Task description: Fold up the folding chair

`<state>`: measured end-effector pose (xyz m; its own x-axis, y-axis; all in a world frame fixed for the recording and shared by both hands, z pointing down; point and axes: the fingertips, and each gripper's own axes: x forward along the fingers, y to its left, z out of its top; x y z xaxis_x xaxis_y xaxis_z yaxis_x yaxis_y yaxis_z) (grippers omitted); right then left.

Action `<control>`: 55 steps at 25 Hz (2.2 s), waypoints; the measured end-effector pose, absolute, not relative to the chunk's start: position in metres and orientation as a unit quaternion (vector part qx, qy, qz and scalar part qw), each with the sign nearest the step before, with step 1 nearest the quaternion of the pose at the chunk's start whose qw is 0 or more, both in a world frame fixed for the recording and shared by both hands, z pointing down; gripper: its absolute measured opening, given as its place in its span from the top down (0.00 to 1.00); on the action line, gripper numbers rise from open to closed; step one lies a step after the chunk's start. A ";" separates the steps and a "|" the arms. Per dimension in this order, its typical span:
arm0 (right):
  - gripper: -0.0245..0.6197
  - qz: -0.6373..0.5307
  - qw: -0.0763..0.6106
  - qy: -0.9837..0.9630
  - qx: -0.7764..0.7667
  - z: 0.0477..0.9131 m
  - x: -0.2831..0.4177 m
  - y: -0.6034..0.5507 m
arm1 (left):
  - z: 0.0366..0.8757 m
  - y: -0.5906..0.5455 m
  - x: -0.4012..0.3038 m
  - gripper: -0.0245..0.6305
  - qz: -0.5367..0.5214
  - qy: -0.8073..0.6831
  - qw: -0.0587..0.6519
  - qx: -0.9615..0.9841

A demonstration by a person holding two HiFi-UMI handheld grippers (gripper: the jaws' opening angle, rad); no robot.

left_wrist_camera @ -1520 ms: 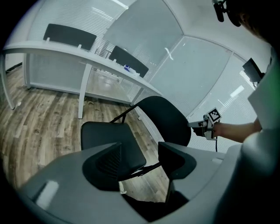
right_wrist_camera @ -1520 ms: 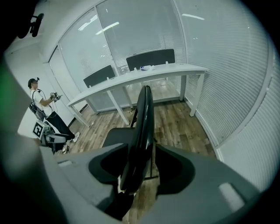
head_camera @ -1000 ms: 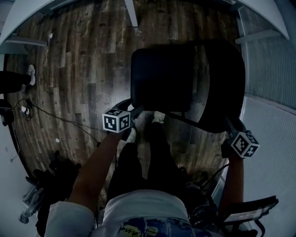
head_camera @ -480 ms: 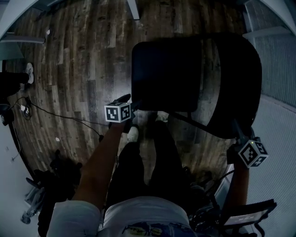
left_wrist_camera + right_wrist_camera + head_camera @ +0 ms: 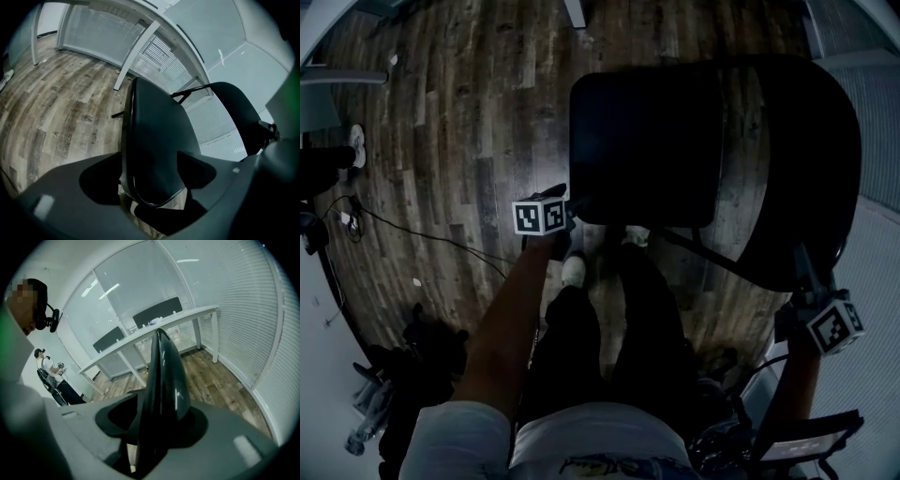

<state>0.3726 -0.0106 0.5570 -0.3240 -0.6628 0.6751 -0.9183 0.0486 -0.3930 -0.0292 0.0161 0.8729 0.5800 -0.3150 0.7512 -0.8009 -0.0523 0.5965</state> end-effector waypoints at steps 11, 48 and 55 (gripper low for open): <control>0.68 0.393 0.158 -0.711 0.561 0.558 0.371 -0.010 | 0.909 -0.007 -0.034 0.35 0.111 -0.396 0.627 0.662; 0.84 0.353 0.173 -0.727 0.562 0.545 0.367 -0.017 | 0.895 -0.014 0.012 0.54 0.008 -0.216 0.686 0.695; 0.85 0.336 0.191 -0.731 0.563 0.512 0.360 -0.015 | 0.851 -0.008 0.031 0.59 0.021 -0.223 0.685 0.693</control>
